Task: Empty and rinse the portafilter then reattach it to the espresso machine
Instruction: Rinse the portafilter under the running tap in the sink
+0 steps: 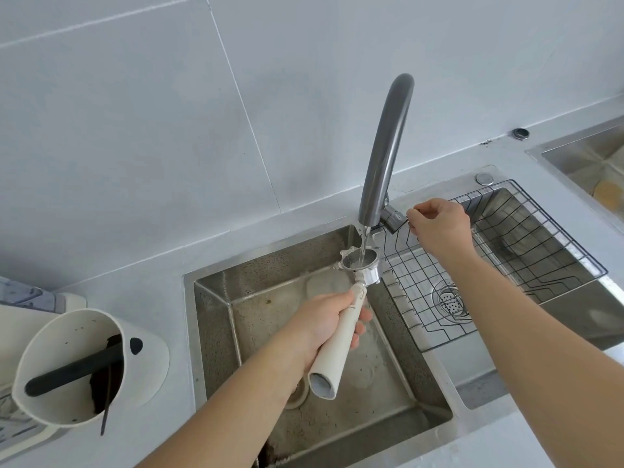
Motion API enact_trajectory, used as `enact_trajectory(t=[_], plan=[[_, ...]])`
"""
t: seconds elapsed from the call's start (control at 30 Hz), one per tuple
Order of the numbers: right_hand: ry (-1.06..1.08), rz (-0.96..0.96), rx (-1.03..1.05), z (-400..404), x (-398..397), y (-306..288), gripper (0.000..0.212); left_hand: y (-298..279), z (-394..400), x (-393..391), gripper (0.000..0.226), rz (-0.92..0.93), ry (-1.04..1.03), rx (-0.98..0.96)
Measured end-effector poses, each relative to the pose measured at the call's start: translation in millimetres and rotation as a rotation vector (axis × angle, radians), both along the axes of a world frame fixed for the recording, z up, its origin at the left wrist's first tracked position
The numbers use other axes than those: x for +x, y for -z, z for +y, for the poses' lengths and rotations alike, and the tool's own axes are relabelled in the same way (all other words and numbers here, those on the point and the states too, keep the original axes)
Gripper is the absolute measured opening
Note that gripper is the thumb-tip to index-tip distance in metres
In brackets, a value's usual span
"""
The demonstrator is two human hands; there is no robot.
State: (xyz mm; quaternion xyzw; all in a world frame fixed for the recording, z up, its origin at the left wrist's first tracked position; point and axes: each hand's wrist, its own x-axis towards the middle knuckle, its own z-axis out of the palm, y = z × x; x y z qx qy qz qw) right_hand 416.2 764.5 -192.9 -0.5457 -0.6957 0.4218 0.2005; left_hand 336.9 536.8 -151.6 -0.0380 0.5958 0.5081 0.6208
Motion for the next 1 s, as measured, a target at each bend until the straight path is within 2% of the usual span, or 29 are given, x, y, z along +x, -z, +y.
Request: enact_trajectory(t=[0.23, 0.43, 0.63, 0.8, 0.87, 1.0], plan=[[0.01, 0.014, -0.008, -1.0, -0.1, -1.1, 0.017, -3.1, -9.0, -8.2, 0.014, 0.354, 0.204, -0.073], [0.008, 0.004, 0.0, -2.1, -0.4, -2.0, 0.018, -0.3, -18.8, -12.5, 0.021, 0.539, 0.233, -0.046], [0.007, -0.002, 0.003, -2.2, -1.0, -1.3, 0.018, -1.2, -19.9, -6.7, 0.015, 0.478, 0.133, 0.071], [0.008, 0.015, -0.002, -1.6, -0.8, -0.2, 0.018, -5.5, -17.6, 0.5, 0.021, 0.261, 0.02, 0.158], [0.013, 0.021, -0.005, -1.4, -0.5, 0.4, 0.019, -9.1, -15.5, 1.5, 0.025, 0.177, 0.005, 0.152], [0.017, 0.028, -0.014, -1.5, 0.1, 1.9, 0.02, -14.7, -12.2, 1.1, 0.029, 0.13, 0.027, 0.098]])
